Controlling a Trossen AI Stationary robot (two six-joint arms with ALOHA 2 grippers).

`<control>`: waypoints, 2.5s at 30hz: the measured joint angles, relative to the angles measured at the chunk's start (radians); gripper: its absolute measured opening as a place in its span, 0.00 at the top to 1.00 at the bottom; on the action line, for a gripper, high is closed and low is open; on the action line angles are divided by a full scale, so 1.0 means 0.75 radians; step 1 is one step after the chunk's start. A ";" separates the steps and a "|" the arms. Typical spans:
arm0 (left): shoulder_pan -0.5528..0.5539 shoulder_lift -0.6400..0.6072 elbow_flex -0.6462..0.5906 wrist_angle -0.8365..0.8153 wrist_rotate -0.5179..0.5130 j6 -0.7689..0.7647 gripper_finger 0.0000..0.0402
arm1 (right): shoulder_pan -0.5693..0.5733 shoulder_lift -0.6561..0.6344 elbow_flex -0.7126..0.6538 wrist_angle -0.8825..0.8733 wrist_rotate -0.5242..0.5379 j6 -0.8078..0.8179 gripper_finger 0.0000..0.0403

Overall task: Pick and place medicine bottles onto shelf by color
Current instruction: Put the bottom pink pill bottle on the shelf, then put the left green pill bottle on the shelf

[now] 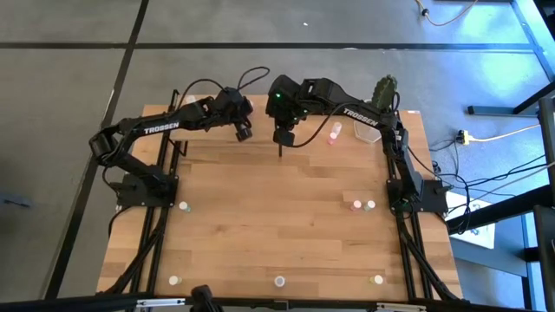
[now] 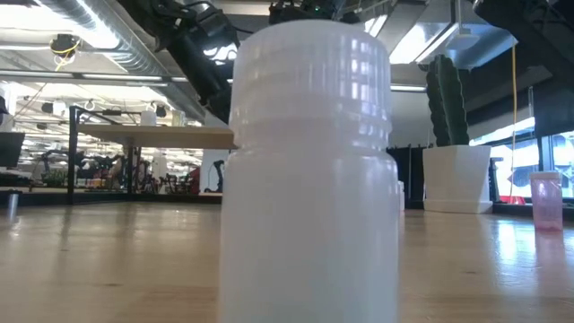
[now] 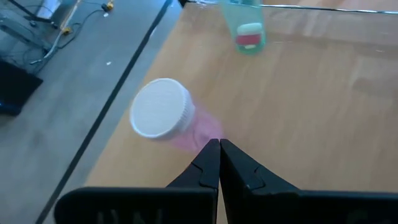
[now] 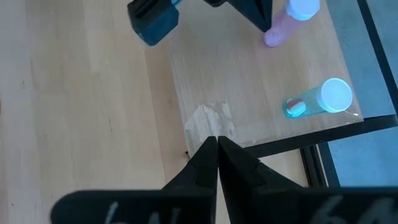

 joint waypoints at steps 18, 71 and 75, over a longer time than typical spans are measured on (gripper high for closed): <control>-0.069 -0.205 -0.001 0.008 -0.013 -0.078 1.00 | 0.001 -0.027 0.000 -0.013 0.008 -0.007 0.97; -1.586 -0.604 -0.001 -1.415 0.164 -1.746 1.00 | 0.522 -0.395 -0.062 -0.170 0.002 0.142 0.98; -1.590 -0.604 -0.001 -1.456 0.164 -1.716 0.98 | 0.522 -0.395 -0.062 -0.161 0.001 0.212 0.95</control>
